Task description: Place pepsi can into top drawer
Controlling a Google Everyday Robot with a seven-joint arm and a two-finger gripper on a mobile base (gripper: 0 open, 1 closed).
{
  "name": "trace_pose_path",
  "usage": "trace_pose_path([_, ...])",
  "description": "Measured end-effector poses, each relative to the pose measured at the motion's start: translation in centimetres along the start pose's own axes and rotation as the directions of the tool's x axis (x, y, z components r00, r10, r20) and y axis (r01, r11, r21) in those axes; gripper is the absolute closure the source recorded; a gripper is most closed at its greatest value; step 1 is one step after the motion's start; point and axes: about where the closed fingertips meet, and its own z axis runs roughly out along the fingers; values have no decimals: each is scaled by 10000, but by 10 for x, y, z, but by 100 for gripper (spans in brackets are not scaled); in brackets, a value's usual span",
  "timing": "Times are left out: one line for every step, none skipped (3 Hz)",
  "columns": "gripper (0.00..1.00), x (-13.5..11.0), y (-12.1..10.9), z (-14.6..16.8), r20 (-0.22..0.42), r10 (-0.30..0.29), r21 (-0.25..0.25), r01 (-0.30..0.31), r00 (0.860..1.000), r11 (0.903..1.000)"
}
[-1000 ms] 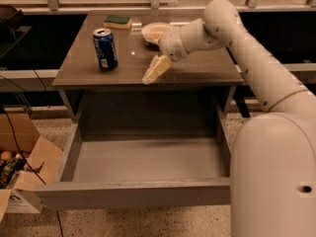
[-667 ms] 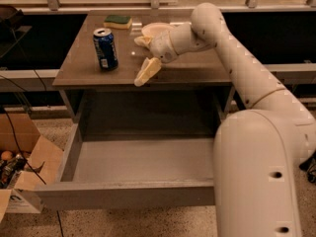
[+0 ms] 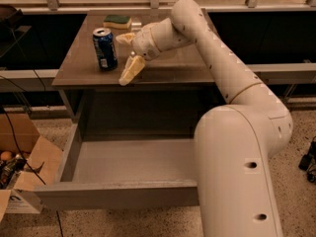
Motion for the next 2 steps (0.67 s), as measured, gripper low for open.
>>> trace_pose_path([0, -20, -2, 14, 238, -315, -165, 319, 9992, 9994])
trace_pose_path([0, -36, -6, 23, 494, -568, -235, 580, 9972, 9980])
